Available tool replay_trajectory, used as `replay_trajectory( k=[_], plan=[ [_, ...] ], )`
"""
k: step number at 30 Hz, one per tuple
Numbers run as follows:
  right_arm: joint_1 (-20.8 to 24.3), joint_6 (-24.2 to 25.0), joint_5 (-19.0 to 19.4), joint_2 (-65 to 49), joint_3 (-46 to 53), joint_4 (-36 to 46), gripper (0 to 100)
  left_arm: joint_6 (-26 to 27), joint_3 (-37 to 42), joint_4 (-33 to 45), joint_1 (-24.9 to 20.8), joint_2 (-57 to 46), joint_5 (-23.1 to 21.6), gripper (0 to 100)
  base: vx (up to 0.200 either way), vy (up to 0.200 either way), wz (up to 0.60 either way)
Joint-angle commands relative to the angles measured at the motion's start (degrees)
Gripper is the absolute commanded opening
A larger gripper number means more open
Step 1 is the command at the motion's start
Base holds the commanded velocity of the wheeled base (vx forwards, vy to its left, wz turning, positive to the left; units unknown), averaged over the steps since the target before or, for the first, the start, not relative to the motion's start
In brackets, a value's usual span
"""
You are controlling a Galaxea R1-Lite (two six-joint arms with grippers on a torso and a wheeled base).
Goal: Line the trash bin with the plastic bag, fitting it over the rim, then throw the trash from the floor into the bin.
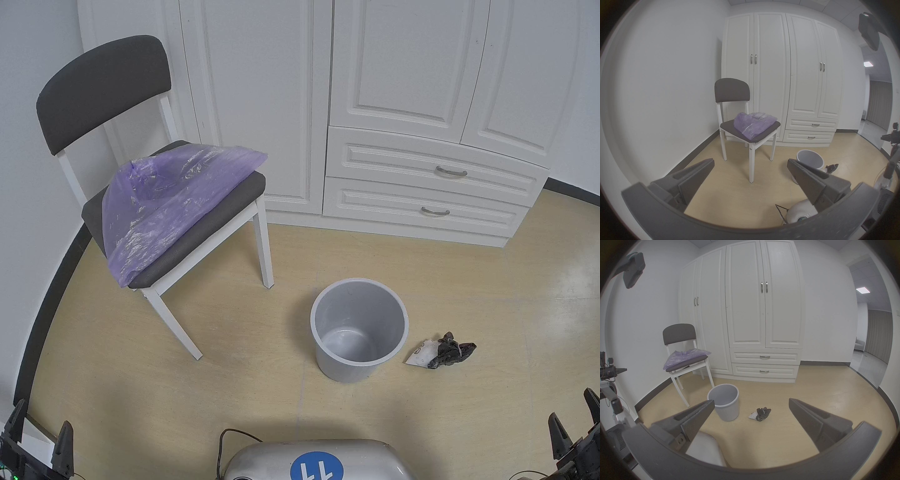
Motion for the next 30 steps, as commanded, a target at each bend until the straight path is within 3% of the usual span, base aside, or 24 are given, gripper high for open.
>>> replay_trajectory(
  k=[1,30],
  plan=[
    [0.0,0.0,0.0,-0.8,0.8,0.0,100,-0.1,1.0,0.0,0.0,-0.8,0.0,100,0.0,0.0,0.0],
    [-0.2,-1.9,-0.1,-0.8,0.8,0.0,100,2.4,1.0,0.0,0.0,-0.9,-0.3,100,0.0,0.0,0.0]
  ],
)
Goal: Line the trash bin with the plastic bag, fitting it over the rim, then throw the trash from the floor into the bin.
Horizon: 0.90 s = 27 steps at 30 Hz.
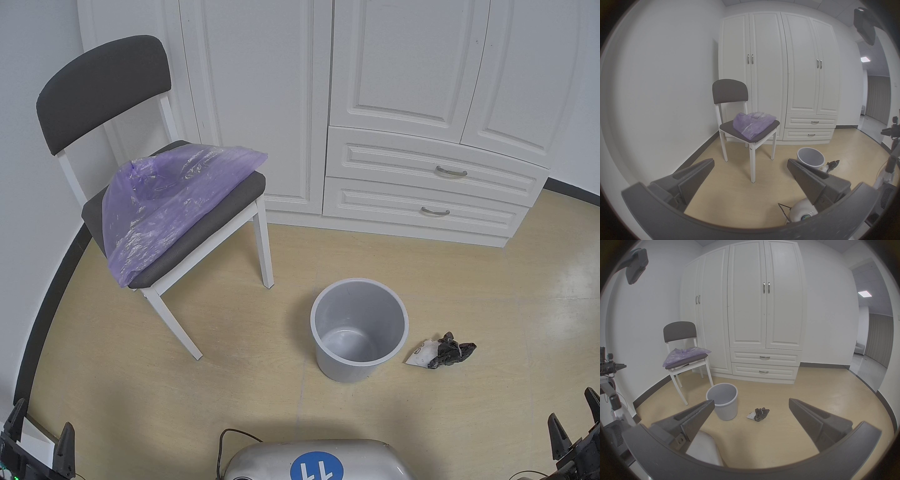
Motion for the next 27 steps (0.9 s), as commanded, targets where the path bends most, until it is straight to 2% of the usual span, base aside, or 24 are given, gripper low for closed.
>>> replay_trajectory(
  k=[1,5,9,11,12,14,15,16,17,19,21,22,26,27],
  plan=[
    [0.0,-0.2,0.0,-0.8,0.9,0.0,100,0.1,1.0,0.0,0.0,-0.9,0.0,100,0.0,0.0,0.0],
    [0.0,-3.1,0.8,-0.9,0.9,-0.3,100,2.3,1.0,-0.5,0.1,-0.9,-2.2,100,0.0,0.0,0.0],
    [0.0,-2.6,0.9,-0.9,0.9,-0.5,100,2.1,1.0,-0.5,0.2,-0.9,-2.1,100,0.0,0.0,0.0],
    [0.0,0.6,0.1,-0.9,0.7,-1.3,100,-0.3,0.6,-1.4,0.1,-0.8,-1.3,100,0.0,0.0,0.0],
    [0.1,3.7,-0.2,-0.9,0.0,-3.5,100,-3.2,-0.6,-3.6,0.1,-0.8,-0.5,100,0.0,0.0,0.0],
    [0.1,10.9,0.3,-0.8,-5.3,-10.6,100,-11.5,-8.7,-9.2,-0.2,-0.1,-0.1,100,0.0,0.0,0.0],
    [0.3,11.0,0.5,0.0,-7.1,-10.7,100,-12.2,-11.9,-8.7,-0.5,0.9,-0.9,100,0.0,0.0,0.0],
    [0.3,10.1,1.0,0.7,-7.9,-10.0,100,-11.5,-13.3,-7.7,-0.7,1.9,-1.5,100,0.0,0.0,0.0],
    [0.4,5.8,2.7,2.9,-9.0,-7.3,100,-7.8,-15.8,-3.9,-1.8,4.3,-3.4,100,0.0,0.0,0.0],
    [1.0,1.2,5.4,7.3,-10.1,-5.6,100,-1.8,-17.4,0.7,-3.2,7.1,-4.7,100,0.0,0.0,0.0],
    [1.6,1.2,6.4,11.6,-11.6,-5.8,100,1.0,-17.9,2.5,-4.2,9.7,-4.8,100,0.0,0.0,0.0],
    [1.9,1.4,6.8,17.2,-14.3,-6.6,100,3.1,-18.3,2.7,-5.7,14.5,-4.7,100,0.0,0.0,0.0],
    [3.0,0.8,7.5,26.9,-21.0,-8.2,100,5.1,-21.6,2.7,-6.3,25.7,-4.3,100,0.0,0.0,0.0],
    [3.8,-0.1,7.6,31.5,-24.2,-8.3,100,5.8,-23.8,2.7,-6.2,31.2,-4.2,100,0.0,0.0,0.0]
  ],
)
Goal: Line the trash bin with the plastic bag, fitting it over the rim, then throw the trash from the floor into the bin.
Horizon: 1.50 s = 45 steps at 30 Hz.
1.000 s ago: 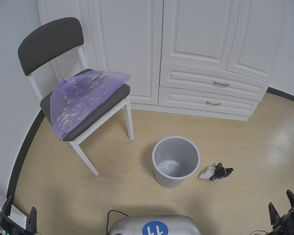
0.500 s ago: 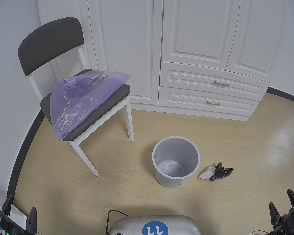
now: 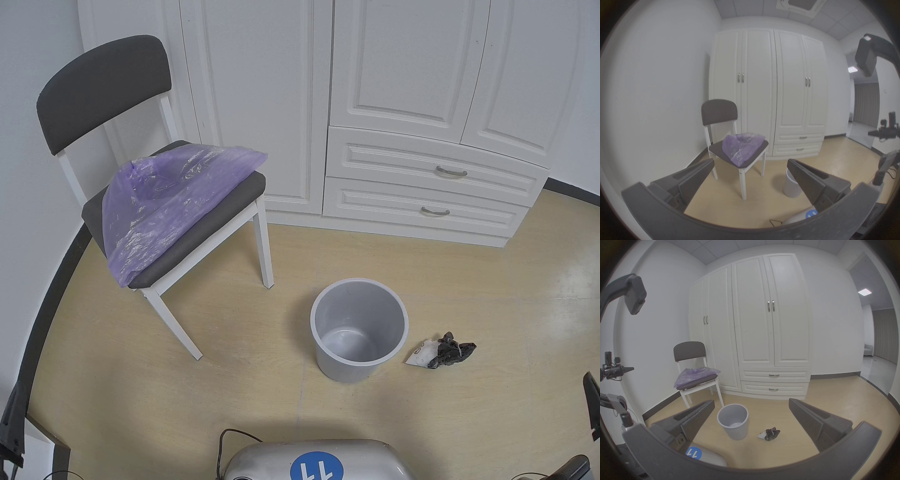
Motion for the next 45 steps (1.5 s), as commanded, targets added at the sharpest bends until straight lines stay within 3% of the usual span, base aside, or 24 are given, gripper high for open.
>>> replay_trajectory(
  k=[1,6,11,14,17,21,26,38,45],
  plan=[
    [2.8,-3.3,2.5,23.5,-14.1,-1.6,100,6.3,-7.8,2.6,-2.7,24.2,-0.6,100,0.0,0.0,0.0],
    [3.2,-3.5,2.2,33.4,-19.6,-1.6,100,9.4,-12.8,2.6,-2.8,36.0,1.0,100,0.0,0.0,0.0],
    [1.9,-1.5,2.2,38.8,-22.2,-2.8,100,16.0,-14.5,-0.2,-4.2,49.6,7.7,100,0.0,0.0,0.0],
    [1.9,-1.0,2.1,40.5,-22.1,-4.3,100,17.1,-14.7,-3.4,-4.5,54.2,9.9,100,0.0,0.0,0.0],
    [3.1,1.6,0.5,43.9,-21.6,-8.1,100,18.4,-14.9,-8.3,-4.6,59.6,12.4,100,0.0,0.0,0.0],
    [8.6,8.1,-5.6,48.9,-21.1,-17.7,100,23.2,-16.2,-14.8,-4.6,67.5,16.5,100,0.0,0.0,0.0],
    [12.0,9.3,-10.4,51.4,-21.3,-24.0,100,27.5,-18.2,-18.8,-4.9,74.3,19.6,100,0.0,0.0,0.0],
    [11.3,9.3,-9.3,50.9,-21.7,-23.6,100,35.9,-22.3,-32.9,-5.0,88.0,26.6,100,0.0,0.0,0.0],
    [8.5,9.5,-5.3,51.3,-21.7,-24.0,100,36.3,-23.0,-33.9,-5.7,89.1,27.7,100,0.0,0.0,0.0]
  ],
)
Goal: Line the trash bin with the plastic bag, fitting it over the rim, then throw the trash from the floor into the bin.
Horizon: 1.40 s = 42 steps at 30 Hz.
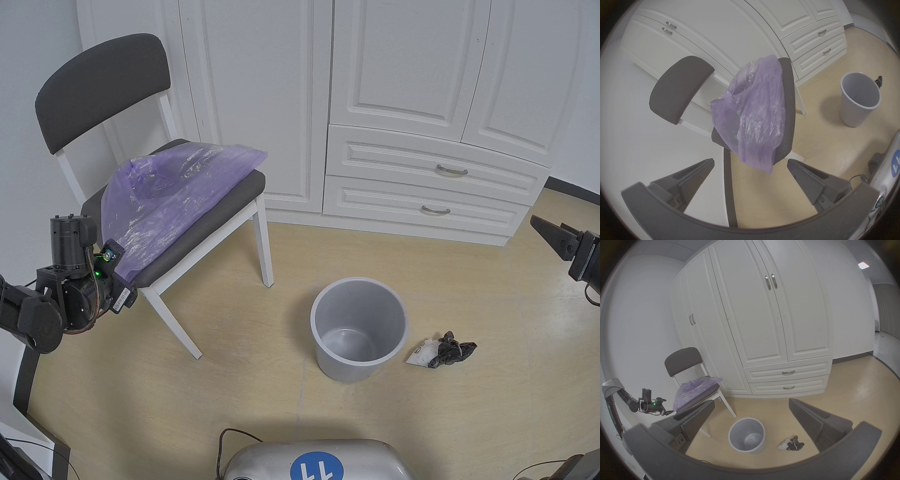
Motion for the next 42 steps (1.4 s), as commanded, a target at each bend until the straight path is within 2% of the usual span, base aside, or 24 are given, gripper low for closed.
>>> replay_trajectory(
  k=[1,9,23,29,32,34,42],
  plan=[
    [-2.4,0.0,1.8,0.1,-0.2,-0.3,100,0.0,-0.6,0.0,-0.7,1.7,0.4,100,0.0,0.0,0.0],
    [-3.6,0.2,3.0,0.7,-0.1,-0.3,100,0.0,-0.9,-0.1,-1.3,2.5,2.0,100,0.0,0.0,0.0],
    [-4.1,0.3,3.0,0.6,-0.1,-0.3,100,-0.1,-4.1,-0.6,0.9,5.7,5.7,100,0.0,0.0,0.0],
    [-6.1,0.3,4.9,0.1,-0.2,-0.4,100,-0.2,-5.7,-0.8,1.9,6.6,5.9,100,0.0,0.0,0.0],
    [-6.8,0.3,5.9,-0.1,-0.4,-0.4,100,-0.2,-6.2,-2.1,2.4,6.6,5.9,100,0.0,0.0,0.0],
    [-7.7,0.4,6.6,-0.2,-0.6,-0.4,100,-0.1,-6.6,-5.7,3.0,6.7,5.9,100,0.0,0.0,0.0],
    [-7.8,1.2,6.7,-0.3,-0.8,-0.4,100,-0.3,-5.4,-14.1,4.5,3.3,5.8,100,0.0,0.0,0.0]
  ],
)
